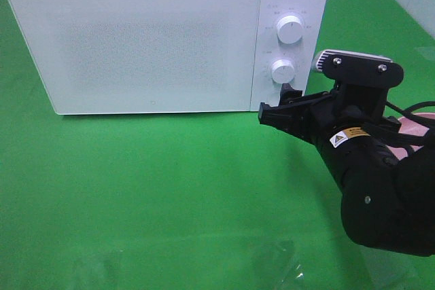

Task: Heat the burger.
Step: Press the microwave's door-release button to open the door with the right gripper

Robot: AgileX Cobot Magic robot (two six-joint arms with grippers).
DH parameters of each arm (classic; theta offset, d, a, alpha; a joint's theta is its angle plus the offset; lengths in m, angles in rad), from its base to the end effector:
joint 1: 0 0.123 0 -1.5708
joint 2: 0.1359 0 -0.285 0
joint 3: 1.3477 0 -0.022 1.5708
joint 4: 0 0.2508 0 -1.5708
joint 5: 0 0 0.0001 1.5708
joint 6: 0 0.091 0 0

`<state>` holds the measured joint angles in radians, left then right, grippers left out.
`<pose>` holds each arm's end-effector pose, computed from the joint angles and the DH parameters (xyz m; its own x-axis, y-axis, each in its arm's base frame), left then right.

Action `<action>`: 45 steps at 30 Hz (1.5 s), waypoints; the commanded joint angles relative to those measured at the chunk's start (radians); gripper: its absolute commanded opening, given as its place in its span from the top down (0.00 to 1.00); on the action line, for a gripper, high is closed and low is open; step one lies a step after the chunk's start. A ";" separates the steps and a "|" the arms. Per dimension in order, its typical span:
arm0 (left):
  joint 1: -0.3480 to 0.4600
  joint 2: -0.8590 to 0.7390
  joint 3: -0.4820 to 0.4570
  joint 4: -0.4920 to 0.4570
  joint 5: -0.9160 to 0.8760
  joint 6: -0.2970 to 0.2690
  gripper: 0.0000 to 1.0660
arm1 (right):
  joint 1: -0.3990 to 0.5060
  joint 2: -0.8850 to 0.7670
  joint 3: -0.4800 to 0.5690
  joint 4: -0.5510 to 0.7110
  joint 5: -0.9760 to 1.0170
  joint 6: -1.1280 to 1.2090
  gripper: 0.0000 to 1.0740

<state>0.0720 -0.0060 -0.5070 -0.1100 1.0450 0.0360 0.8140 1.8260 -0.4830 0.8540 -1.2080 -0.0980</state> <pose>-0.0056 -0.0091 0.2809 -0.4270 -0.0501 -0.9029 0.0057 0.9983 -0.0581 0.2323 0.1526 0.1413 -0.1486 0.1369 -0.9794 0.0000 0.9904 0.1384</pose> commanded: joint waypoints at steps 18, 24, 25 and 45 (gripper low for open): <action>0.000 -0.018 0.001 -0.003 -0.001 0.000 0.05 | 0.001 0.002 -0.010 -0.046 -0.044 1.018 0.83; 0.000 -0.018 0.001 -0.003 -0.001 0.000 0.05 | 0.001 0.002 -0.010 -0.078 -0.042 1.210 0.87; 0.000 -0.018 0.001 -0.003 -0.001 0.000 0.05 | 0.001 0.002 -0.010 -0.083 -0.017 1.265 0.90; 0.000 -0.018 0.001 -0.003 -0.001 0.000 0.05 | -0.026 0.102 -0.010 -0.208 -0.036 1.567 1.00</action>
<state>0.0720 -0.0060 -0.5070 -0.1100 1.0450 0.0360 0.8070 1.9000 -0.4840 0.6920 -1.1880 1.4160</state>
